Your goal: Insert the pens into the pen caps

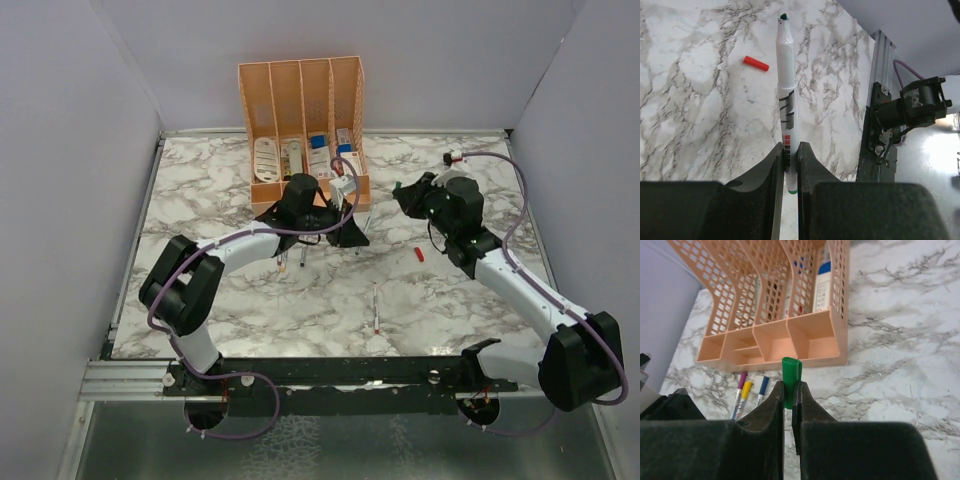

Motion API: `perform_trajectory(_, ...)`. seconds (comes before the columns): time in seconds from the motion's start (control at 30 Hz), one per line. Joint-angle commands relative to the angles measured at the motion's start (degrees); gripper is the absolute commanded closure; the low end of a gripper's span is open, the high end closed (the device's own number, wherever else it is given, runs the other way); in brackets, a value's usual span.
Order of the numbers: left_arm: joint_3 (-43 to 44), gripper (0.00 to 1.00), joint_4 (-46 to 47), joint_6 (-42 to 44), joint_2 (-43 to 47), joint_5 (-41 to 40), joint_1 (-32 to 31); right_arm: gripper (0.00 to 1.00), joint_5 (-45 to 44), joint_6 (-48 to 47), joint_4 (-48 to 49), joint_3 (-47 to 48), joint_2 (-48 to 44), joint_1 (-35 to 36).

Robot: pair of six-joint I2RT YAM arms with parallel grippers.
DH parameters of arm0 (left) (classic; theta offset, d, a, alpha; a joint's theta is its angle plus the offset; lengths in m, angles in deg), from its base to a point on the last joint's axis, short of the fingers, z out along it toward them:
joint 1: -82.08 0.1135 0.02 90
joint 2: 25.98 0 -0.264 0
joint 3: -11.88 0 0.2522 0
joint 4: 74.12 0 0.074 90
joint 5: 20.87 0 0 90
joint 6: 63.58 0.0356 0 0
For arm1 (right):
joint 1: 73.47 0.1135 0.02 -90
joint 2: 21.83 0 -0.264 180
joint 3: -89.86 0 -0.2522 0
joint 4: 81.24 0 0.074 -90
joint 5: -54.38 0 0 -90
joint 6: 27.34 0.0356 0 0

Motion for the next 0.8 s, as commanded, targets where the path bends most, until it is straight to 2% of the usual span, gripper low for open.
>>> perform_trajectory(0.0, 2.5, 1.0, 4.0, -2.6, 1.5, 3.8, -1.5, 0.99, 3.8, 1.7, 17.3, -5.3, -3.6, -0.1)
perform_trajectory(0.27, 3.5, 1.0, 4.6, -4.1, 1.0, 3.8, -2.5, 0.99, 6.7, 4.6, 26.0, -9.3, -4.7, -0.1)
perform_trajectory(0.77, 4.7, 1.0, 4.6, -5.0, -1.4, 2.3, -2.5, 0.99, 12.1, 5.5, 24.6, -9.1, -4.0, -0.1)
